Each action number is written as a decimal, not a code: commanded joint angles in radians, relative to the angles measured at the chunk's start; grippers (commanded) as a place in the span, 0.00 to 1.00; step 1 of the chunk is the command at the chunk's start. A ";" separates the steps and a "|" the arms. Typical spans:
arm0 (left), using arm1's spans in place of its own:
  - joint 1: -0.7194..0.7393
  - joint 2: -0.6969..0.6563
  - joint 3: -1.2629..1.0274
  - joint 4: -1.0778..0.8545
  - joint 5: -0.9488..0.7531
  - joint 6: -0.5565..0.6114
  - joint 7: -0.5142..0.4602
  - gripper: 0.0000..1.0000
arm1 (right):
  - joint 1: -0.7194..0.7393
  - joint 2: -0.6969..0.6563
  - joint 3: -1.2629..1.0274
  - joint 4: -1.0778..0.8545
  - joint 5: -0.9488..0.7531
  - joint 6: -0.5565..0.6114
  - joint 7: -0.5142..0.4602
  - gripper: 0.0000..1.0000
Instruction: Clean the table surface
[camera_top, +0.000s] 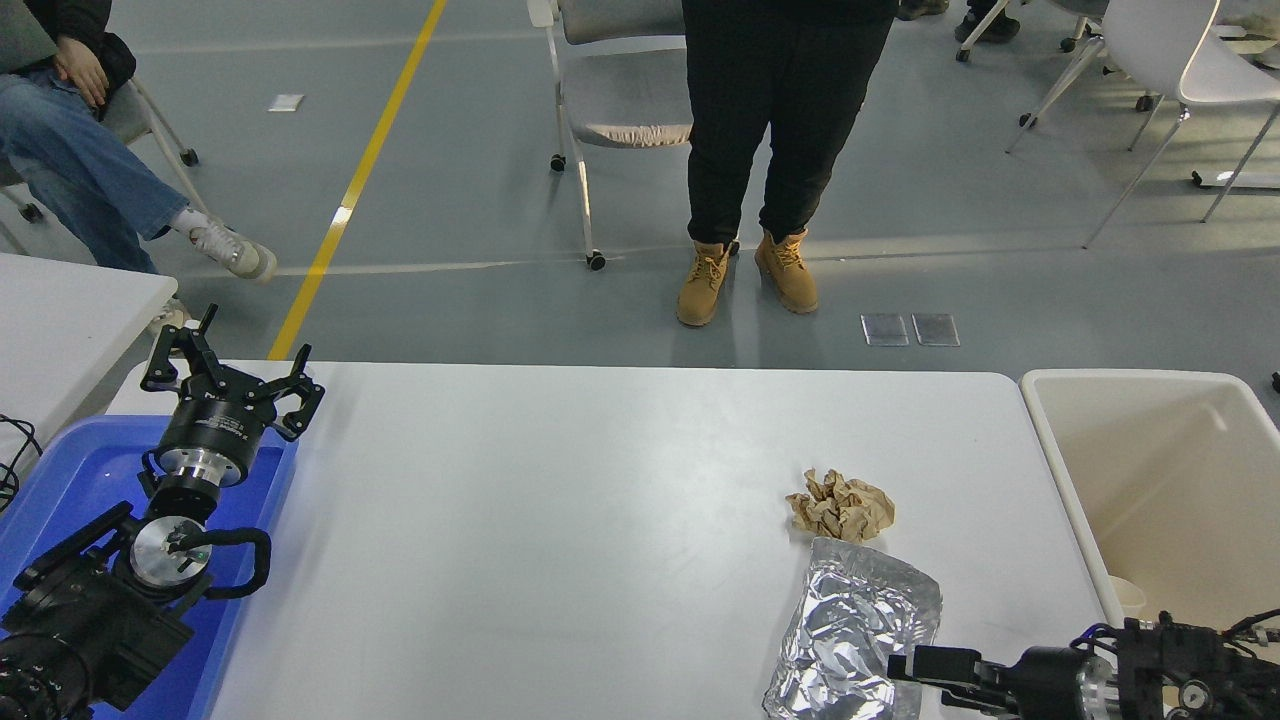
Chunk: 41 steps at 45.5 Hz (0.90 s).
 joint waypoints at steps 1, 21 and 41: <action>0.000 0.000 0.000 -0.001 0.000 0.000 0.000 1.00 | -0.014 0.026 0.002 -0.031 0.000 -0.010 0.000 0.86; 0.000 0.000 0.000 -0.001 0.000 0.000 0.000 1.00 | -0.014 0.029 -0.007 -0.049 -0.007 -0.021 0.001 0.68; 0.000 0.000 0.000 0.001 0.000 0.000 0.000 1.00 | -0.015 0.046 -0.010 -0.060 -0.046 -0.023 0.006 0.28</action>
